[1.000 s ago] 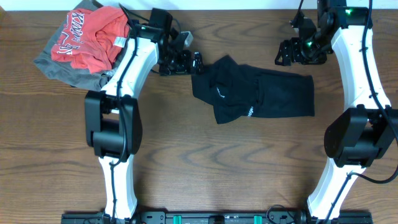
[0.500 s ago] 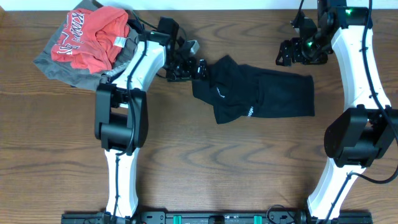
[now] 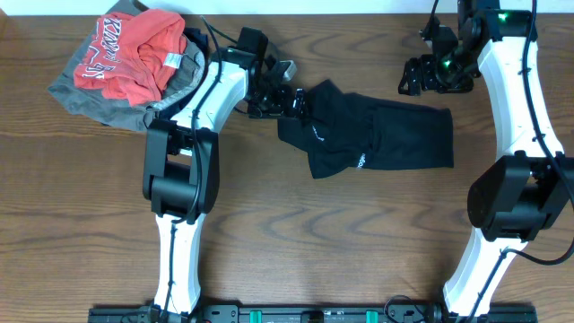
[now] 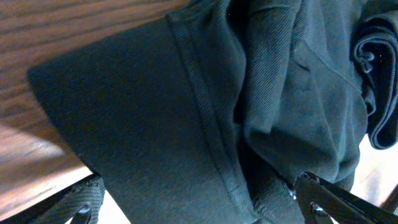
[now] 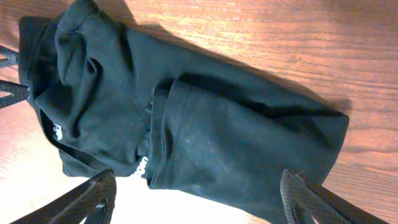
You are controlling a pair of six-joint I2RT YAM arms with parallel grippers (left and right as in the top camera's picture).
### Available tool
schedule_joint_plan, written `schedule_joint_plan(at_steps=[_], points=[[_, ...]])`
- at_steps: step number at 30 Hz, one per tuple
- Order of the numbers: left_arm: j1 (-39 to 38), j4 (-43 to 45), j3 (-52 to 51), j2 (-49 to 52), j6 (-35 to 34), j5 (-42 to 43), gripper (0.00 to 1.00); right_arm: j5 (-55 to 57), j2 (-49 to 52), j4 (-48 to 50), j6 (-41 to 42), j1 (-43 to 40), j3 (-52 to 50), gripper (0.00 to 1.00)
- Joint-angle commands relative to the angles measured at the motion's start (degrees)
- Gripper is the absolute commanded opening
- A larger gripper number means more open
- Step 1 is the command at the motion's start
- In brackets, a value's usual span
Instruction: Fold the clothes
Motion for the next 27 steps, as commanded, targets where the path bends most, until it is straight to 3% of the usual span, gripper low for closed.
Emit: schedule_joint_plan(at_steps=[1, 11, 12, 14, 15, 17, 19, 27], points=[[-0.7, 0.5, -1.0, 1.7, 1.0, 0.6, 0.99, 0.3, -0.3, 0.0, 0.4, -0.3, 0.9, 0.82], [-0.9, 0.9, -1.0, 4.2, 1.0, -2.3, 0.99, 0.3, -0.3, 0.0, 0.4, -0.3, 0.9, 0.82], [-0.9, 0.9, -1.0, 4.2, 1.0, -3.0, 0.96, 0.3, -0.3, 0.0, 0.4, -0.3, 0.9, 0.82], [-0.9, 1.0, -1.0, 4.2, 1.0, -4.2, 0.84, 0.3, -0.3, 0.0, 0.4, -0.3, 0.9, 0.79], [-0.9, 1.0, -1.0, 4.2, 1.0, -4.7, 0.7, 0.3, -0.3, 0.0, 0.4, -0.2, 0.9, 0.77], [-0.8, 0.9, -1.0, 4.2, 1.0, -5.3, 0.32, 0.3, -0.2, 0.0, 0.8, -0.2, 0.8, 0.7], [-0.6, 0.8, -0.9, 4.1, 0.8, -5.2, 0.09, 0.3, -0.2, 0.0, 1.8, -0.2, 0.7, 0.63], [2.0, -1.1, -0.8, -1.6, 0.8, -5.4, 0.06, -0.1, -0.2, 1.7, 4.4, -0.1, -5.8, 0.18]])
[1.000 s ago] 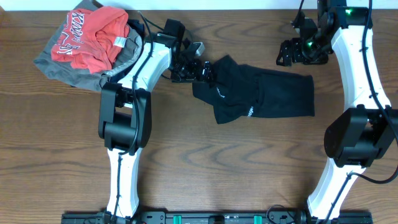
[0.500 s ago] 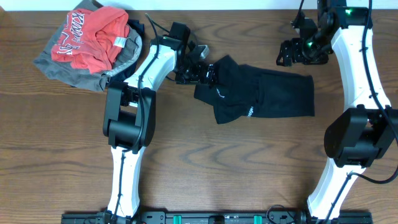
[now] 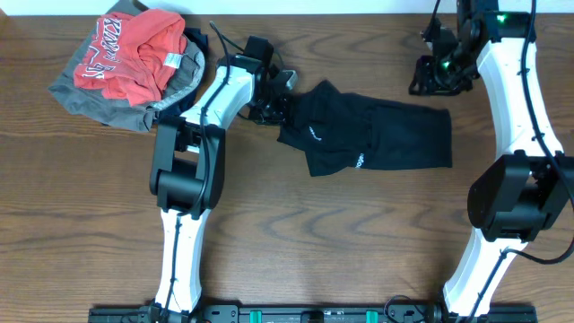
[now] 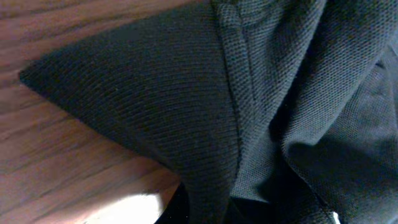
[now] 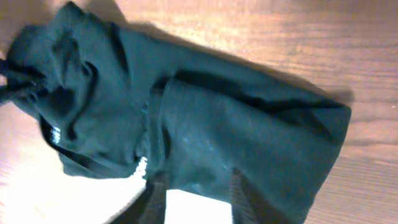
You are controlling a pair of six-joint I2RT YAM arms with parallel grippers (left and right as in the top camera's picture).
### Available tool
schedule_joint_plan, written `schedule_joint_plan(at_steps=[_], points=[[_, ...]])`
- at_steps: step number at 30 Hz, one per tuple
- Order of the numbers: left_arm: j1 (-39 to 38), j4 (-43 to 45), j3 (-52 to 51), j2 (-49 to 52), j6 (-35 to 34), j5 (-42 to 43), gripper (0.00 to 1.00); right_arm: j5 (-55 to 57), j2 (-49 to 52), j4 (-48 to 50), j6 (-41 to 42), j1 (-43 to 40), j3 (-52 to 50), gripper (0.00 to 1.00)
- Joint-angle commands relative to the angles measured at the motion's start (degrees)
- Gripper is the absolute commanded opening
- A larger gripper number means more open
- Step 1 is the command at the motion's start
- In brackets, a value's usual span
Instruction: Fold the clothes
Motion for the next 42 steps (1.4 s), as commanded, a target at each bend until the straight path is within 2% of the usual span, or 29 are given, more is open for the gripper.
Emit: schedule_joint_plan(at_steps=[1, 3, 5, 10, 14, 25, 37, 42], points=[[2.5, -1.3, -0.3, -5.5, 0.3, -1.9, 0.06, -0.5, -0.2, 1.2, 1.8, -0.1, -4.6, 0.14], [3.7, -2.8, -0.3, -8.3, 0.3, -3.0, 0.06, -1.5, -0.2, 2.6, 2.2, -0.2, -7.3, 0.05], [4.8, -4.5, -0.3, -11.2, 0.3, -5.0, 0.06, -3.1, -0.2, 4.5, 2.2, -0.2, -10.1, 0.01], [7.0, -8.3, -0.3, -17.6, 0.6, -9.7, 0.06, -9.4, -0.2, 11.0, 2.1, 0.0, -15.4, 0.01], [7.5, -9.2, -0.3, -20.5, 0.9, -9.9, 0.06, -14.3, -0.2, 17.8, 2.7, 0.8, -19.8, 0.01], [7.5, -9.6, -0.3, -21.2, 0.8, -9.9, 0.06, -24.4, -0.1, 40.5, 9.2, 5.3, -31.4, 0.01], [7.4, -9.7, -0.3, -22.5, 0.8, -9.8, 0.06, -21.1, 3.7, 45.3, 13.1, 8.7, -32.7, 0.01], [6.3, -9.3, -0.3, -25.1, 0.2, -7.3, 0.06, -20.9, 6.5, 45.5, 14.4, 8.8, -32.8, 0.01]])
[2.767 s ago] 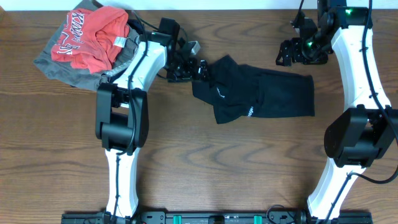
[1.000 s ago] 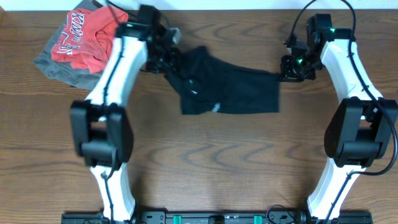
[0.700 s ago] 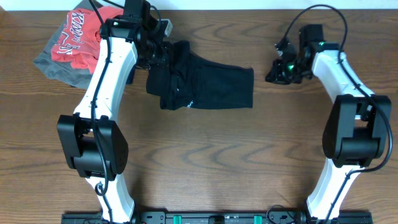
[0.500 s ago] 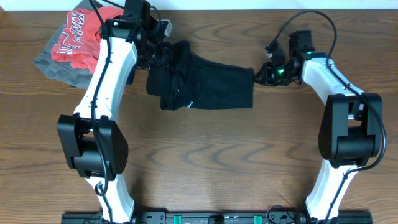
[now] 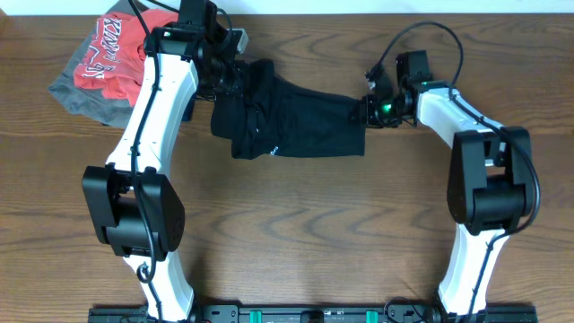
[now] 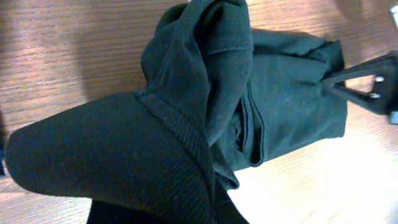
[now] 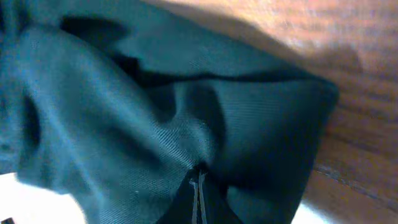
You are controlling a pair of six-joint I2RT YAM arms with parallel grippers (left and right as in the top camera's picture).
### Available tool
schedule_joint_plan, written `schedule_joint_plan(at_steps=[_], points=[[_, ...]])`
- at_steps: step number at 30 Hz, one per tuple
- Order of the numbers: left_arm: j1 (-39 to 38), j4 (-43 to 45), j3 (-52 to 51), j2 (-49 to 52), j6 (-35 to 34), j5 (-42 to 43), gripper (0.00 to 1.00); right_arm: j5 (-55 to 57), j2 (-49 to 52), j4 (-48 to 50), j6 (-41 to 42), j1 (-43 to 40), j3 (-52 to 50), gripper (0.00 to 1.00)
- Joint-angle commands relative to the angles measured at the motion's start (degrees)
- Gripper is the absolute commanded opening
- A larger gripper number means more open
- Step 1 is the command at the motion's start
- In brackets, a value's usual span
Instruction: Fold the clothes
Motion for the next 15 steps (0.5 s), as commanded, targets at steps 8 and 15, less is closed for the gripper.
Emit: schedule_joint_plan(at_steps=[8, 15], points=[[-9.3, 5.5, 0.1, -3.6, -1.6, 4.1, 0.06, 0.5, 2.7, -0.5, 2.6, 0.9, -1.0, 0.01], [-19.4, 10.2, 0.0, -2.4, -1.6, 0.9, 0.06, 0.5, 2.7, -0.5, 2.7, 0.9, -1.0, 0.01]])
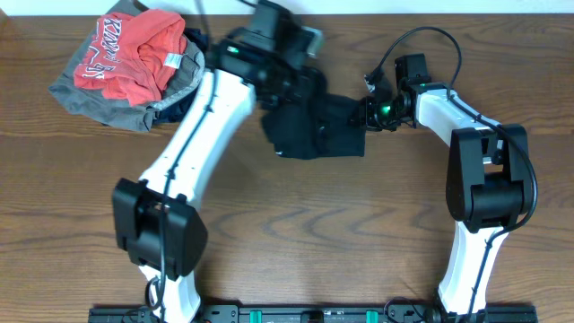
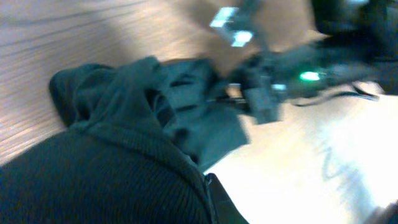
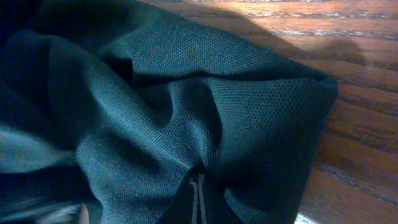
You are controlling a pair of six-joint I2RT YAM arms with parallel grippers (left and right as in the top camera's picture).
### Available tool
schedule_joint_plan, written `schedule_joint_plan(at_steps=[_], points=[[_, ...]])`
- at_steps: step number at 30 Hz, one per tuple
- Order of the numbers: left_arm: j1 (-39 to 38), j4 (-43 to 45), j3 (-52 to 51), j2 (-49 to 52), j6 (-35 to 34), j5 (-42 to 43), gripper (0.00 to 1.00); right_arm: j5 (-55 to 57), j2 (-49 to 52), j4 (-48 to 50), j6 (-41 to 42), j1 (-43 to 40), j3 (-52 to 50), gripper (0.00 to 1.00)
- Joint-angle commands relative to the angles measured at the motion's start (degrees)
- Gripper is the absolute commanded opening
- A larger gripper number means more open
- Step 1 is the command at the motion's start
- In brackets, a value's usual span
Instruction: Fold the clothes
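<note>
A black garment point(image 1: 316, 130) lies bunched at the table's upper middle. My left gripper point(image 1: 300, 85) is above its left part, shut on a ribbed edge of the cloth. That edge fills the lower left of the left wrist view, and the cloth point(image 2: 106, 180) hides nearly all of the left gripper point(image 2: 209, 186) there. At the garment's right end my right gripper point(image 1: 366, 112) is shut on a pinch of the black fabric point(image 3: 186, 112). In the right wrist view the right gripper's point(image 3: 198, 190) closed tips are buried in a fold.
A pile of red and grey clothes point(image 1: 126, 58) sits at the far left corner of the wooden table point(image 1: 359, 233). Both arms reach in from the near edge, the left arm slanting across the middle left.
My left gripper has moved right with the garment's left end, which now lies near the right end. The garment looks shorter and doubled. The right gripper has stayed put.
First the black garment lay spread at centre right, my left gripper at its left end and my right gripper open above its right end. Later both grippers held it stretched, farther left. Now the left end is over by the right.
</note>
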Motion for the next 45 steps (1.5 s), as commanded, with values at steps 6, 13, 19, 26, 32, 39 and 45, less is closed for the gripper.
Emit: schedule_joint_plan(at_steps=[6, 13, 19, 26, 32, 39, 45], points=[[-7.8, 1.9, 0.0, 2.2, -0.3, -8.3, 0.06, 0.2, 2.2, -0.6, 0.8, 0.2, -1.0, 0.01], [-9.2, 4.7, 0.0, 5.9, -1.3, -8.3, 0.1, -7.0, -0.5, -0.5, 0.2, -2.9, 1.7, 0.01], [-9.9, 9.2, 0.0, 8.6, -1.6, -7.8, 0.1, -11.4, -9.2, -1.6, 0.2, -8.5, 6.4, 0.01], [-11.3, 13.4, 0.0, 9.2, -3.3, -7.7, 0.13, -11.0, -19.8, -2.1, 1.0, -15.1, 7.3, 0.01], [-12.0, 13.5, 0.0, 9.2, -3.2, -8.0, 0.89, -11.0, -21.7, -3.8, 1.0, -18.6, 7.3, 0.07], [-9.4, 13.6, 0.2, 5.6, -3.3, -7.9, 0.98, -8.7, -21.6, -7.3, -1.2, -18.4, 7.3, 0.09], [-4.5, 12.5, 0.2, -2.9, -3.3, -8.0, 0.98, -2.3, -21.3, -10.9, -2.9, -14.3, 7.1, 0.2]])
